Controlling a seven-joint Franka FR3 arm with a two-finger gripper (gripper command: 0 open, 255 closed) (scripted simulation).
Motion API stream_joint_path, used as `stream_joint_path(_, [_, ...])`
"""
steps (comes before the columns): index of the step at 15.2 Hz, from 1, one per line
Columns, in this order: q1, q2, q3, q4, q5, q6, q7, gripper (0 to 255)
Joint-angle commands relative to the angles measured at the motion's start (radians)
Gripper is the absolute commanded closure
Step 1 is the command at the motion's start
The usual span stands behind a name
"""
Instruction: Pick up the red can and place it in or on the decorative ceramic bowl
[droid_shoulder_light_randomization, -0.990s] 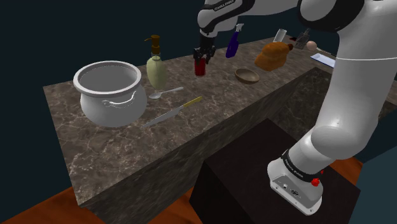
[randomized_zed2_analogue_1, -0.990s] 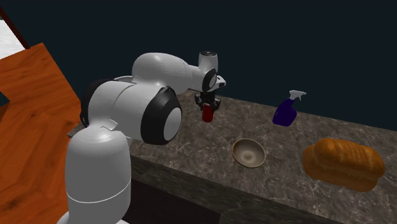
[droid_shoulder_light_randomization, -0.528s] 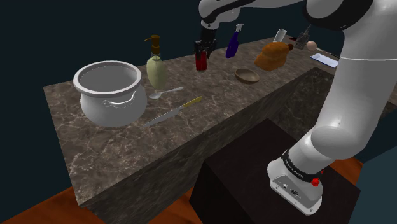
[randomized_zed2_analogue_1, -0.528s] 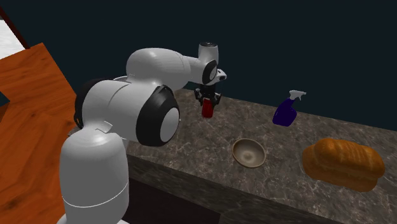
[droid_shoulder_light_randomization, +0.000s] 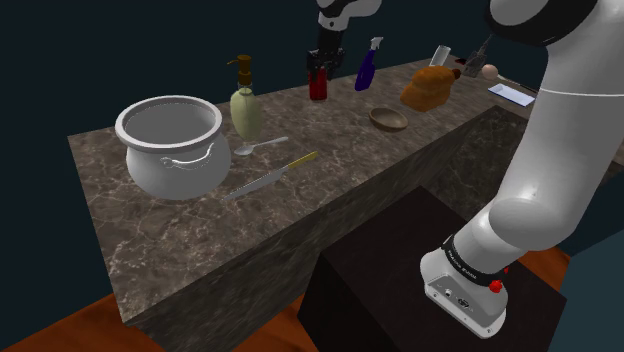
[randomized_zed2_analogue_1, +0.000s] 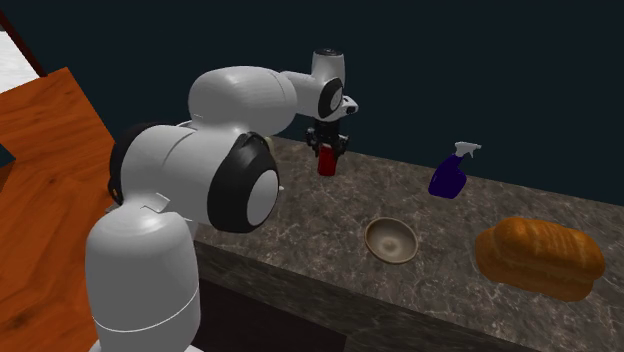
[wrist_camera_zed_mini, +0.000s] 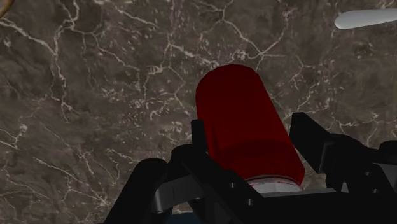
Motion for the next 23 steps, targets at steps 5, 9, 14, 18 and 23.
stream_joint_path(5, [-0.001,-0.017,-0.001,0.053,-0.001,-0.07,-0.001,255])
stream_joint_path(9, [-0.049,-0.099,-0.025,-0.055,0.005,-0.044,-0.076,255])
stream_joint_path(14, [-0.109,-0.181,-0.061,-0.155,0.011,-0.026,-0.176,255])
stream_joint_path(18, [-0.157,-0.231,-0.095,-0.211,0.014,-0.02,-0.259,255])
stream_joint_path(23, [-0.217,-0.275,-0.142,-0.253,0.017,-0.022,-0.368,255])
